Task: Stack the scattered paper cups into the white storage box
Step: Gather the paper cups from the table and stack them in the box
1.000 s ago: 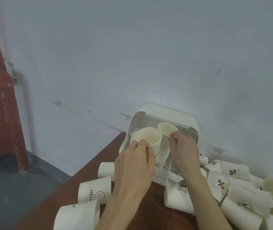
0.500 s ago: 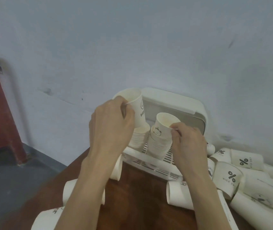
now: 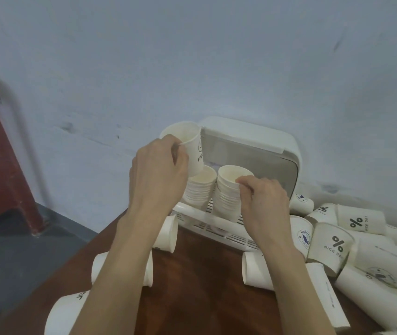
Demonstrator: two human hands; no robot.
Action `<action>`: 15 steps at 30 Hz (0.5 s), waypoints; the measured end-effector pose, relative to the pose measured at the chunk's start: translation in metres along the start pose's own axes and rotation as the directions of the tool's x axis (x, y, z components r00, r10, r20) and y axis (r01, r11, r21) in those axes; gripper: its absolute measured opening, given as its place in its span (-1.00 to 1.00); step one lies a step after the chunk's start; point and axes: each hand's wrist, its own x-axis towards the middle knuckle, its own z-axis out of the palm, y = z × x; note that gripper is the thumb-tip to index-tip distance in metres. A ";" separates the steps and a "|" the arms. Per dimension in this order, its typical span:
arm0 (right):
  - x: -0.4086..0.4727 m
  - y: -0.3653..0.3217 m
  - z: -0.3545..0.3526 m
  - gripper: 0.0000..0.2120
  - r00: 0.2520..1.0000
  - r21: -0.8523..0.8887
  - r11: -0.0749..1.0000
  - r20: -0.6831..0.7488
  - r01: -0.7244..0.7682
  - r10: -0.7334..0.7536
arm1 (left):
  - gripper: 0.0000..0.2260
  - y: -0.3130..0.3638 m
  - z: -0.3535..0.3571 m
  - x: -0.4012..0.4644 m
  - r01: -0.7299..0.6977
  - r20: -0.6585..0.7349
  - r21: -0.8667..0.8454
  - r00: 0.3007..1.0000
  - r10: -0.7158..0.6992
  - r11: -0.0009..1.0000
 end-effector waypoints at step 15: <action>-0.003 0.001 0.002 -0.74 0.994 -0.008 0.999 0.101 -0.031 0.032 | -0.76 0.004 0.019 -0.006 -0.078 0.103 -0.001 0.992 0.077 0.997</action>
